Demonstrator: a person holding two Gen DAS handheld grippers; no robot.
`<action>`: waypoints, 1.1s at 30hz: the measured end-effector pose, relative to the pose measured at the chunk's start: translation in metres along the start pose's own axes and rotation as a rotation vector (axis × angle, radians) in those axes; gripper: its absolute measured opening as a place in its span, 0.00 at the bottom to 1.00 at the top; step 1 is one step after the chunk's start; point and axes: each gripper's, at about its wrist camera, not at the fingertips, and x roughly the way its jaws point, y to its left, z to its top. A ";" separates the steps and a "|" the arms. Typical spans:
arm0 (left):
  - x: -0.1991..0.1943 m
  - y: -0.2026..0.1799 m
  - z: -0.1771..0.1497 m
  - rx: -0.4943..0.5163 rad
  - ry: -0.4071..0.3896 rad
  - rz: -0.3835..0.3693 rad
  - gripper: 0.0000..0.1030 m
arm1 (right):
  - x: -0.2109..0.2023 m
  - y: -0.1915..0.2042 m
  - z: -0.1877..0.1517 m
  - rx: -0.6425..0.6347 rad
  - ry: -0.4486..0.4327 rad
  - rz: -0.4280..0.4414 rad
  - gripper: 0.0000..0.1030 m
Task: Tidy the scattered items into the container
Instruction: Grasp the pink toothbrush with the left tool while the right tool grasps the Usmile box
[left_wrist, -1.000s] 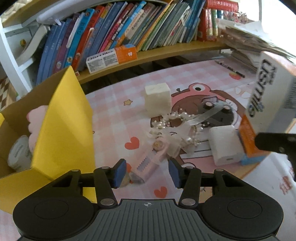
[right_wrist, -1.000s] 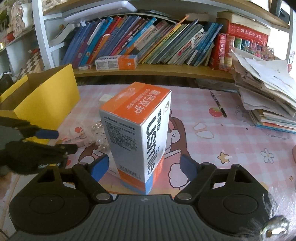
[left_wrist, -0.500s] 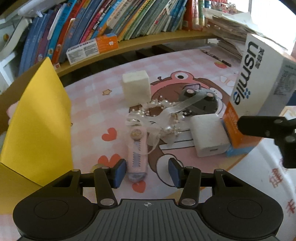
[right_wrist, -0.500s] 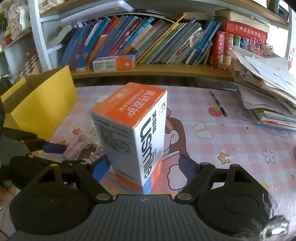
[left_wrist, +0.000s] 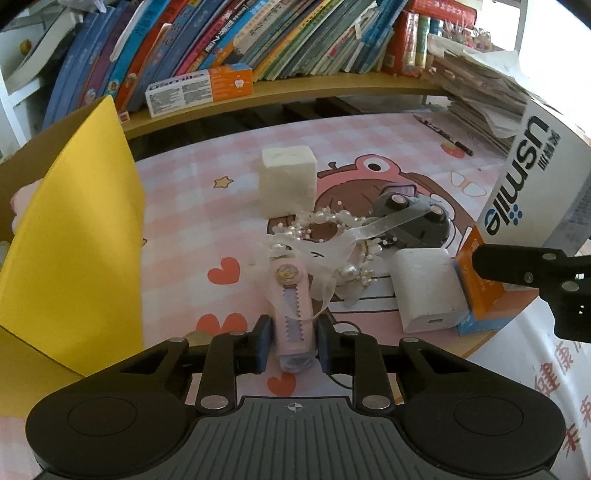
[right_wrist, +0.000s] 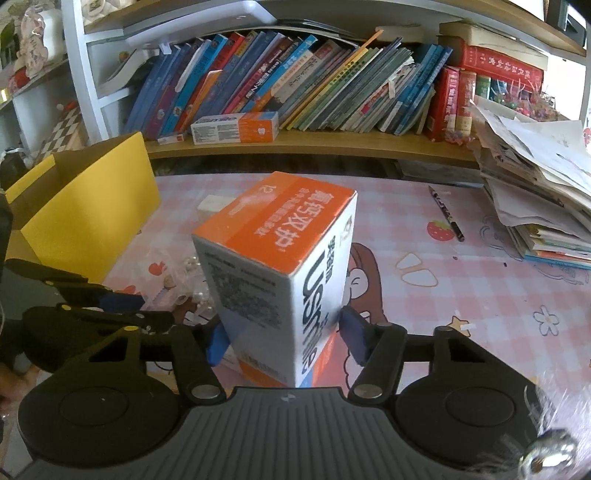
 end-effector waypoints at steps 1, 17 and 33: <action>-0.001 0.001 -0.001 -0.003 0.002 -0.003 0.23 | -0.001 0.000 0.000 -0.003 0.001 -0.002 0.57; -0.037 0.006 -0.023 -0.048 -0.008 -0.032 0.22 | -0.027 0.004 -0.009 0.011 0.002 -0.007 0.40; -0.085 0.008 -0.045 -0.104 -0.087 -0.063 0.22 | -0.063 0.015 -0.022 0.005 -0.003 0.004 0.36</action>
